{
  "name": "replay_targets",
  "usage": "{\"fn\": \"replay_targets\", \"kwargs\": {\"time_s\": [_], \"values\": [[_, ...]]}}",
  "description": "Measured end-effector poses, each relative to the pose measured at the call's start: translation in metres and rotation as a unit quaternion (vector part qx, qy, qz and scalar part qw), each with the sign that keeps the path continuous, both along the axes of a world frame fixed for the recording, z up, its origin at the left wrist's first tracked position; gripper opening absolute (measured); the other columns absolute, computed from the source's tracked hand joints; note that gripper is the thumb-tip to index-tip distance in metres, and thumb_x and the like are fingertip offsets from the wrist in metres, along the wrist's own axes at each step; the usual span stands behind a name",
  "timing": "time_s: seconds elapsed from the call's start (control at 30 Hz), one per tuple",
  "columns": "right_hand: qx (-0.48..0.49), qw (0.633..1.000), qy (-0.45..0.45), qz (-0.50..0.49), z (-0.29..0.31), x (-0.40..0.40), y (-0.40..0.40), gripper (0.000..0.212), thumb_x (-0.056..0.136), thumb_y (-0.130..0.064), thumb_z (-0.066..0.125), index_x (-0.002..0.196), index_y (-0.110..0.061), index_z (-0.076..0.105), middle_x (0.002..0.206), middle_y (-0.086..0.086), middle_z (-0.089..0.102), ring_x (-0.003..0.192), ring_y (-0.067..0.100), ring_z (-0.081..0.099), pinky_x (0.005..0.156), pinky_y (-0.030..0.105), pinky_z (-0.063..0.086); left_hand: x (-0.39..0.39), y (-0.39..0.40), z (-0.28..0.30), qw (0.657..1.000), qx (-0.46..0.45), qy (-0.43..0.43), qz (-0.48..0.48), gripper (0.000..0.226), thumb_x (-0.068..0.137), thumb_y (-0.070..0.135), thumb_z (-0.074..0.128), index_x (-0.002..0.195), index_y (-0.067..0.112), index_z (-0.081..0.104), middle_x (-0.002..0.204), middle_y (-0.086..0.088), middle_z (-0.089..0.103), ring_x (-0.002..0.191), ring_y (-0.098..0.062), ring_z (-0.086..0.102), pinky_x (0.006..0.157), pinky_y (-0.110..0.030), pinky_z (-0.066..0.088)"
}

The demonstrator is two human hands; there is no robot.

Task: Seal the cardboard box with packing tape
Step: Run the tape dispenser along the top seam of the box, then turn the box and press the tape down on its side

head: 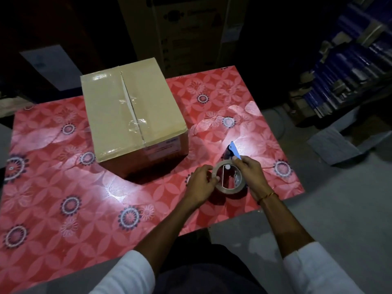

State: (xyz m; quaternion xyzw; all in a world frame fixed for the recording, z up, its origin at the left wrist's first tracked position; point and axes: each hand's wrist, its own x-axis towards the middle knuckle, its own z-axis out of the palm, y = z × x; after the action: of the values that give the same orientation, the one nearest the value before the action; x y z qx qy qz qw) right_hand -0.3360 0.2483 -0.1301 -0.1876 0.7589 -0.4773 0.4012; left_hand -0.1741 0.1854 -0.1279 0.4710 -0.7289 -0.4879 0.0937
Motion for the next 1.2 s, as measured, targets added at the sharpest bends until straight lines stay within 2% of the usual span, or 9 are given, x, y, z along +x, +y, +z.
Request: {"fn": "replay_targets", "kwargs": {"time_s": [0.1, 0.23, 0.37, 0.53, 0.63, 0.87, 1.0, 1.1, 1.2], "values": [[0.015, 0.997, 0.059, 0.046, -0.007, -0.005, -0.002, 0.022, 0.1, -0.026, 0.063, 0.102, -0.01, 0.078, 0.097, 0.021, 0.073, 0.086, 0.027, 0.067, 0.086, 0.047, 0.056, -0.007, -0.002, -0.005, 1.0, -0.004, -0.008, -0.006, 0.031, 0.093, 0.022, 0.064, 0.121, 0.009, 0.063, 0.118, -0.011, 0.066, 0.099, -0.025, 0.064, 0.087, -0.037, 0.052], [0.055, 0.984, 0.146, 0.09, -0.01, -0.01, -0.009, 0.032, 0.101, -0.027, 0.059, 0.105, 0.0, 0.077, 0.098, 0.021, 0.058, 0.077, 0.002, 0.051, 0.064, 0.003, 0.039, -0.013, -0.003, -0.008, 1.0, -0.001, -0.016, 0.001, 0.03, 0.093, 0.019, 0.062, 0.121, 0.009, 0.062, 0.118, -0.01, 0.066, 0.097, -0.025, 0.064, 0.082, -0.035, 0.052], [0.083, 0.977, 0.165, 0.103, -0.015, -0.017, -0.016, 0.033, 0.1, -0.025, 0.059, 0.094, 0.003, 0.075, 0.094, 0.022, 0.063, 0.078, 0.022, 0.054, 0.061, 0.022, 0.036, -0.014, -0.007, -0.012, 1.0, 0.015, -0.011, 0.018, 0.034, 0.091, 0.014, 0.065, 0.124, 0.009, 0.063, 0.121, -0.011, 0.065, 0.094, -0.022, 0.065, 0.085, -0.037, 0.055], [0.072, 0.974, 0.195, 0.086, -0.01, -0.021, -0.031, 0.043, 0.094, -0.043, 0.062, 0.123, -0.013, 0.069, 0.126, 0.016, 0.059, 0.115, 0.034, 0.055, 0.098, 0.044, 0.049, 0.008, -0.022, -0.008, 0.989, -0.066, 0.031, 0.126, 0.021, 0.093, 0.011, 0.059, 0.11, 0.009, 0.071, 0.111, -0.007, 0.067, 0.092, -0.016, 0.063, 0.083, -0.03, 0.052], [0.0, 0.97, 0.215, 0.115, 0.006, -0.008, -0.05, 0.043, 0.094, -0.045, 0.061, 0.126, -0.016, 0.065, 0.13, 0.01, 0.053, 0.124, 0.034, 0.051, 0.102, 0.051, 0.048, 0.043, -0.039, -0.004, 0.973, -0.083, 0.048, 0.208, 0.016, 0.092, 0.01, 0.06, 0.098, 0.01, 0.074, 0.095, -0.006, 0.074, 0.083, -0.016, 0.064, 0.075, -0.026, 0.047], [-0.154, 0.95, 0.118, 0.244, 0.032, 0.052, -0.102, 0.068, 0.087, -0.057, 0.065, 0.146, -0.031, 0.045, 0.145, -0.003, 0.042, 0.136, 0.017, 0.048, 0.113, 0.042, 0.045, 0.133, -0.043, -0.013, 0.867, -0.042, 0.065, 0.493, 0.014, 0.085, 0.023, 0.055, 0.08, 0.027, 0.067, 0.075, -0.006, 0.072, 0.078, -0.034, 0.07, 0.075, -0.055, 0.058], [-0.185, 0.933, 0.145, 0.272, 0.037, 0.072, -0.115, 0.068, 0.089, -0.057, 0.064, 0.15, -0.038, 0.04, 0.156, -0.003, 0.033, 0.145, 0.014, 0.039, 0.117, 0.041, 0.04, 0.152, -0.05, 0.001, 0.827, -0.111, 0.105, 0.541, 0.021, 0.093, 0.016, 0.058, 0.113, 0.022, 0.057, 0.113, -0.014, 0.064, 0.099, -0.027, 0.063, 0.081, -0.03, 0.052], [-0.197, 0.928, 0.146, 0.28, 0.039, 0.085, -0.119, 0.053, 0.095, -0.044, 0.065, 0.146, -0.037, 0.051, 0.163, -0.003, 0.026, 0.15, 0.012, 0.029, 0.12, 0.033, 0.032, 0.153, -0.06, 0.021, 0.865, -0.112, 0.143, 0.469, 0.04, 0.102, 0.029, 0.053, 0.138, 0.018, 0.044, 0.127, 0.003, 0.06, 0.111, -0.004, 0.059, 0.084, -0.009, 0.044], [-0.201, 0.93, 0.141, 0.273, 0.039, 0.089, -0.121, 0.042, 0.097, -0.031, 0.066, 0.139, -0.03, 0.06, 0.161, -0.001, 0.029, 0.146, 0.007, 0.03, 0.12, 0.031, 0.033, 0.158, -0.07, 0.032, 0.893, -0.079, 0.15, 0.417, 0.04, 0.104, 0.035, 0.047, 0.141, 0.02, 0.044, 0.125, 0.011, 0.059, 0.103, 0.017, 0.056, 0.079, 0.001, 0.041]]}}
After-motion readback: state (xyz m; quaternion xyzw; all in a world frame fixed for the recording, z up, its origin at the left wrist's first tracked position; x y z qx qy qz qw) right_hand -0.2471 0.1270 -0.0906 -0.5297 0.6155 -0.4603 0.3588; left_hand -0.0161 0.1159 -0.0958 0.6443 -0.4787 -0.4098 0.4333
